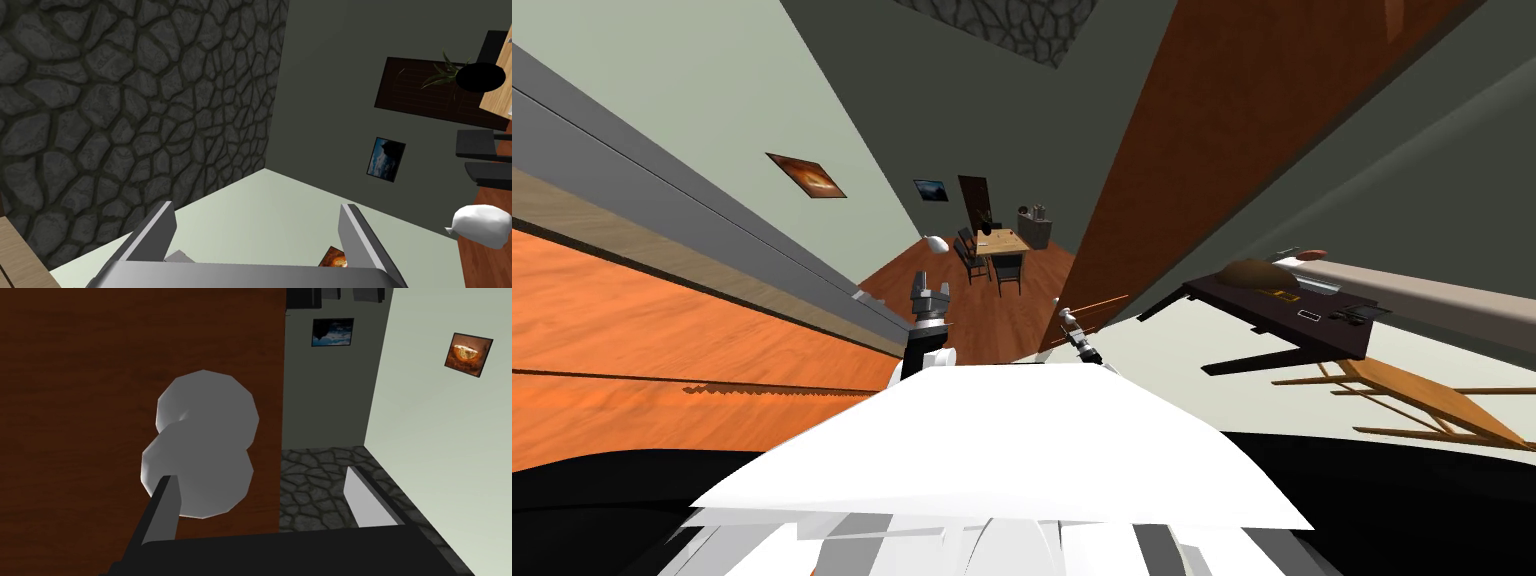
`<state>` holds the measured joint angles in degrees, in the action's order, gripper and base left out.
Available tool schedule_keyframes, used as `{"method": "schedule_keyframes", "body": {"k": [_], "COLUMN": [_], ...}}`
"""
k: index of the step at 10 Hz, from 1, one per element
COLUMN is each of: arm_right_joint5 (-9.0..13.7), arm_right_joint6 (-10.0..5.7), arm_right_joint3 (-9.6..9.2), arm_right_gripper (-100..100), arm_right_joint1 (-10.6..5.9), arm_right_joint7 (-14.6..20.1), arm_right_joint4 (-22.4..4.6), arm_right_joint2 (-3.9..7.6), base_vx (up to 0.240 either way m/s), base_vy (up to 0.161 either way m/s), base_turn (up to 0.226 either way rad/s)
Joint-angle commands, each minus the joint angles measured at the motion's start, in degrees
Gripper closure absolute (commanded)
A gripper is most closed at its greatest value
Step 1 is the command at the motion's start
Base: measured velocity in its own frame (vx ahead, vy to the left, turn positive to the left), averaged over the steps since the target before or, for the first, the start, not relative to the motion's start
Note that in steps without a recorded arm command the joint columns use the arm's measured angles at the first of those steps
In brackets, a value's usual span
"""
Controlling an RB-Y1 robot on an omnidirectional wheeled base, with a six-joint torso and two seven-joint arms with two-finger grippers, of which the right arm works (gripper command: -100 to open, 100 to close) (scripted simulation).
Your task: Pull the door open
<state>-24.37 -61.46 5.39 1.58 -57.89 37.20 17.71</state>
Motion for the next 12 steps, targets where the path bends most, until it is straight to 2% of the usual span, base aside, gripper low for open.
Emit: {"method": "schedule_keyframes", "body": {"k": [1,2,3,4,9,10,12], "arm_right_joint5": [0.72,1.16,0.53,0.53,0.53,0.53,0.41], "arm_right_joint6": [-0.93,-1.54,-0.85,-0.85,-0.85,-1.75,-2.66], "arm_right_joint3": [0.89,1.40,0.52,0.52,0.52,0.69,0.65], "arm_right_gripper": [-100,-100,-100,100,100,-100,-100], "arm_right_joint1": [-0.99,-1.03,0.07,0.07,0.07,0.65,1.04], "arm_right_joint7": [-0.05,0.06,0.33,0.33,0.33,0.41,0.49], "arm_right_joint4": [-1.82,-2.60,-2.33,-2.33,-2.33,-2.08,-1.76], "arm_right_joint2": [0.95,1.56,0.89,0.89,0.89,1.50,1.91], "base_vx": [0.061,0.117,0.029,-0.037,-0.005,-0.096,-0.171], "base_vy": [0.027,-0.014,-0.009,0.008,-0.004,-0.008,-0.033], "base_turn": [0.070,0.103,-0.013,-0.029,-0.002,-0.035,-0.038]}}
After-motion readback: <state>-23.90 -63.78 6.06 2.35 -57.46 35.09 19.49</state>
